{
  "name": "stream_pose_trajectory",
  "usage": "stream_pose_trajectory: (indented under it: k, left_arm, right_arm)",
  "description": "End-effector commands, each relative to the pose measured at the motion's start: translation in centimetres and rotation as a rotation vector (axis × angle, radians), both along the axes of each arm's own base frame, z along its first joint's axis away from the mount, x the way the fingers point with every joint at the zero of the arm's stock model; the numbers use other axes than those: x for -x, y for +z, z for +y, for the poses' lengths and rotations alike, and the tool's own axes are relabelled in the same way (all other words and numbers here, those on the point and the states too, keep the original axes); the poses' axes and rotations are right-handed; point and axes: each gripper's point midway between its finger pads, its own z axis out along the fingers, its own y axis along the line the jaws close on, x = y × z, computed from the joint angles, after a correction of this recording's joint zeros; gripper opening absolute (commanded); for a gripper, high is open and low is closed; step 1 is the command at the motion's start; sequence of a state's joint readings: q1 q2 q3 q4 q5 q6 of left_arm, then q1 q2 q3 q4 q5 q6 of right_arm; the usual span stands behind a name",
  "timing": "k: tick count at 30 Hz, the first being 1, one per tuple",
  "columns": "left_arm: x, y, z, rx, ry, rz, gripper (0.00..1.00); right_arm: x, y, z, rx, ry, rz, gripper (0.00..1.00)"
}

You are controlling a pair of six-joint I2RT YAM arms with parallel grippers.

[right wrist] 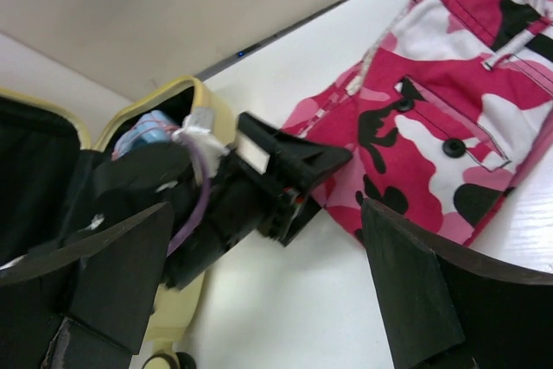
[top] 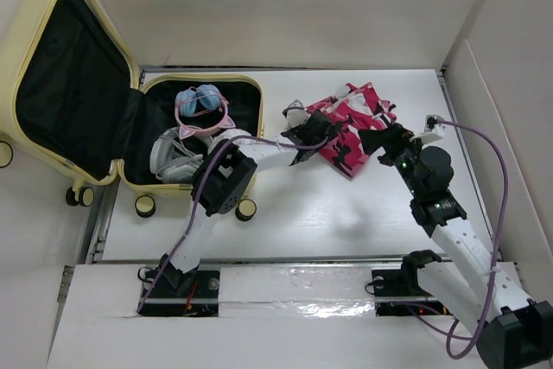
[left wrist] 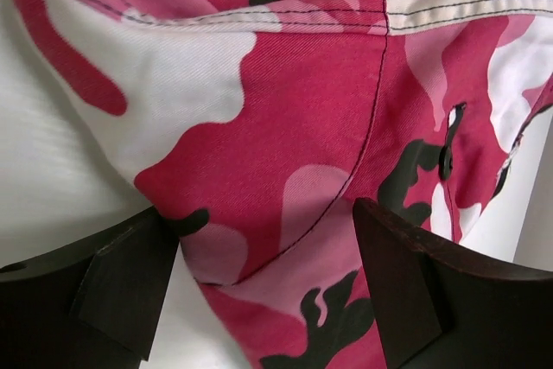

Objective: Pack the luggage

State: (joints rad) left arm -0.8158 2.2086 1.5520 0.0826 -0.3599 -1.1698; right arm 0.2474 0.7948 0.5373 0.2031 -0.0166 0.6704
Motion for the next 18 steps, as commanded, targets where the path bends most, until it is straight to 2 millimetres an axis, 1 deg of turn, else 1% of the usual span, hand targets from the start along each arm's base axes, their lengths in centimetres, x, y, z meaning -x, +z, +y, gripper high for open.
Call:
stream_pose_trajectory:
  k: [1, 2, 3, 4, 5, 6, 7, 8, 9, 11, 12, 13, 14, 15, 16, 18]
  left_arm:
    - [0.8, -2.6, 0.5, -0.103, -0.019, 0.091, 0.77]
    - [0.7, -3.2, 0.4, -0.12, -0.027, 0.096, 0.76]
    - [0.0, -2.3, -0.4, -0.108, -0.04, 0.075, 0.73]
    - [-0.2, -3.0, -0.4, -0.141, -0.055, 0.073, 0.72]
    - [-0.4, -3.1, -0.4, -0.159, -0.062, 0.072, 0.69]
    - [-1.0, -2.3, -1.1, -0.156, -0.08, 0.047, 0.63]
    - [-1.2, -3.0, -1.2, -0.198, -0.121, 0.036, 0.59]
    - [-1.3, -3.1, -1.3, -0.216, -0.135, 0.03, 0.55]
    - [-1.6, -2.6, -1.6, -0.223, -0.154, 0.011, 0.47]
    - [-1.9, -2.6, -1.7, -0.261, -0.199, -0.02, 0.39]
    - [-2.2, -2.9, -1.1, -0.271, -0.201, -0.024, 0.28]
    - [-2.7, -2.6, -0.9, -0.261, -0.217, -0.035, 0.23]
    - [-2.8, -2.3, -1.1, -0.268, -0.247, -0.057, 0.17]
    - [-3.4, -2.4, -0.5, -0.273, -0.244, -0.055, 0.06]
    - [-4.1, -2.4, 0.2, -0.274, -0.247, -0.055, 0.01]
    - [-4.5, -2.2, 0.7, -0.308, -0.272, -0.069, 0.0]
  right_arm:
    - [1.7, 4.7, 1.5, 0.007, 0.081, -0.114, 0.95]
    - [2.0, 5.2, 1.7, 0.008, 0.089, -0.126, 0.95]
    - [2.3, 5.5, 1.8, 0.007, 0.096, -0.136, 0.95]
    - [2.5, 5.7, 1.7, 0.006, 0.091, -0.144, 0.95]
    - [3.0, 6.0, 2.0, 0.004, 0.105, -0.155, 0.95]
    - [3.2, 5.9, 2.2, 0.003, 0.114, -0.155, 0.94]
    - [3.5, 6.0, 2.2, 0.0, 0.117, -0.158, 0.94]
    - [4.0, 6.5, 2.4, -0.007, 0.13, -0.176, 0.94]
    - [4.4, 6.8, 2.4, -0.01, 0.135, -0.185, 0.94]
    - [5.1, 7.2, 2.8, -0.015, 0.16, -0.199, 0.94]
    - [5.7, 7.8, 2.6, -0.021, 0.161, -0.221, 0.94]
    - [6.2, 8.0, 2.7, -0.023, 0.172, -0.222, 0.94]
    - [6.5, 8.3, 2.6, -0.026, 0.172, -0.233, 0.94]
    - [7.1, 8.9, 2.4, -0.031, 0.171, -0.258, 0.94]
    - [7.4, 9.0, 2.5, -0.031, 0.178, -0.262, 0.94]
    - [7.8, 9.2, 2.1, -0.029, 0.165, -0.274, 0.94]
